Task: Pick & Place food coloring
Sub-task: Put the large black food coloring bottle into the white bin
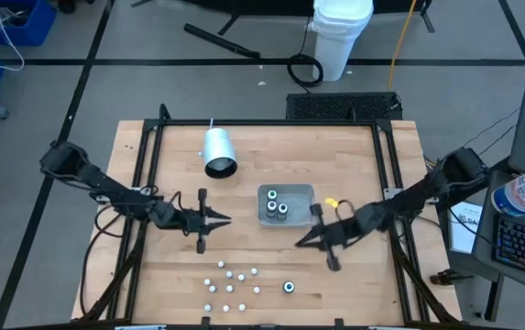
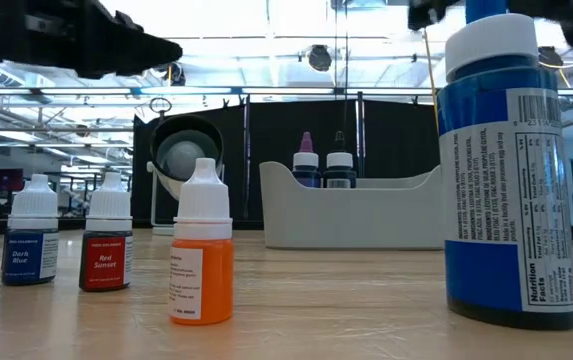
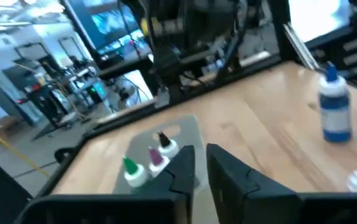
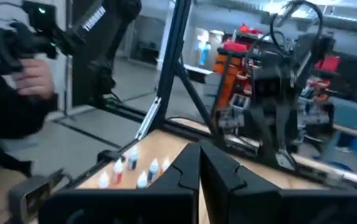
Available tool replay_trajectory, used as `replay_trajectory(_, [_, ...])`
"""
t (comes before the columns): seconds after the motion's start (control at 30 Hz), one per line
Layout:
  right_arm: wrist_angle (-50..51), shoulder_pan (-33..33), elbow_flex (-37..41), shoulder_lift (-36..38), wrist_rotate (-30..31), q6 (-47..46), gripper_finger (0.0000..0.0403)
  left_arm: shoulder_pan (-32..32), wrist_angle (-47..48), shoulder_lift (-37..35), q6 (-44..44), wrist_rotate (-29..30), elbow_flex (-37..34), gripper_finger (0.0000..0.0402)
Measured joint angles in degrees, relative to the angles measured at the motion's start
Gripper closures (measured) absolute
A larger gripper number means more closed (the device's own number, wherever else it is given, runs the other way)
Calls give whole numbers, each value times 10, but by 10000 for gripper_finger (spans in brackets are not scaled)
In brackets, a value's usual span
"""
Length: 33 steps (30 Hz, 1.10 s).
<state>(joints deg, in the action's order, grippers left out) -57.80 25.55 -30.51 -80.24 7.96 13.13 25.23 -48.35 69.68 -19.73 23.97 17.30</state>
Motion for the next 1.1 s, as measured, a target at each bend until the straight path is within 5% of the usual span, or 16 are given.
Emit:
replay_trajectory(0.17, [209, 27, -122, -60, 173, 10, 401, 32, 5, 14, 24, 41, 0, 305])
replay_trajectory(0.47, [282, 28, -155, -80, 353, -14, 330, -10, -13, 16, 13, 62, 9, 228])
replay_trajectory(0.7, [431, 45, -149, 3, 356, -127, 260, -34, 46, 16, 65, 61, 8, 214])
replay_trajectory(1.1, [378, 3, -56, 9, 353, -255, 202, -71, 39, 16, 79, -45, 8, 213])
